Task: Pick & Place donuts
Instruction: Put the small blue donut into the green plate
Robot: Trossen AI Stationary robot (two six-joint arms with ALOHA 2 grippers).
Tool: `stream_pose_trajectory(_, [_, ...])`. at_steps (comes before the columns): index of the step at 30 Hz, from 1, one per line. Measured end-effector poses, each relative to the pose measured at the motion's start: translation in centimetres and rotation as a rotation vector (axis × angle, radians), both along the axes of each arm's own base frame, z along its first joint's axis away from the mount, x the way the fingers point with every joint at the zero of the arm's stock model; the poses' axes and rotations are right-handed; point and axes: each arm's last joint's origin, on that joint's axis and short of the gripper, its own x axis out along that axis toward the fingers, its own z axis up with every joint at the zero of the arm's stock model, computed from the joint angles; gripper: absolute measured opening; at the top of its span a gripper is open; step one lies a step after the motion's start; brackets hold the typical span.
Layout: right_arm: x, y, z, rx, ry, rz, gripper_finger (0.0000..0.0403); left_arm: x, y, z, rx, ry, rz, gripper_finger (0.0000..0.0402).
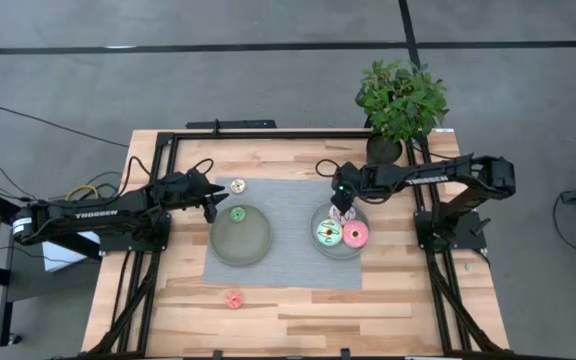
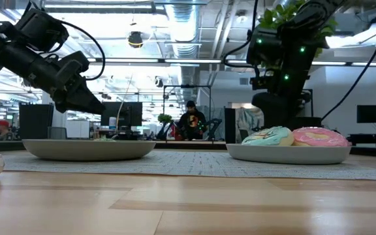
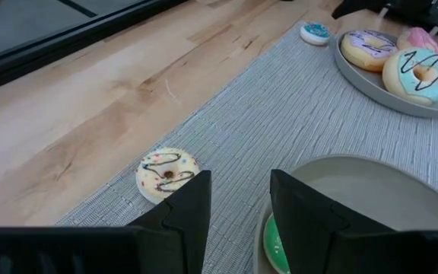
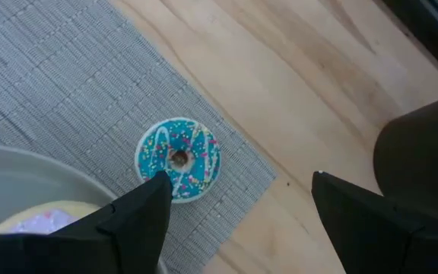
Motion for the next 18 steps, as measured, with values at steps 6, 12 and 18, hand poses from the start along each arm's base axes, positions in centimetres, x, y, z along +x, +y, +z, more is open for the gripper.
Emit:
stream_pose_trajectory(6, [-0.03,-0.13,0.0,0.0,0.0,-0.004,0.0306,0.0,0.0,0.0,-0.002,-0.001,0.001,0.0128])
stream_pose_trajectory(12, [0.0,-0.02,0.01,-0.001,0.002,0.005,0.0306,0.0,0.0,0.0,-0.003,-0.002,0.0,0.0128])
stream_pose_trajectory(18, [0.37,0.29,0.08,0.008,-0.031,0.026,0.0306,0.0,-0.01,0.0,-0.004,-0.002,-0.001,0.0128])
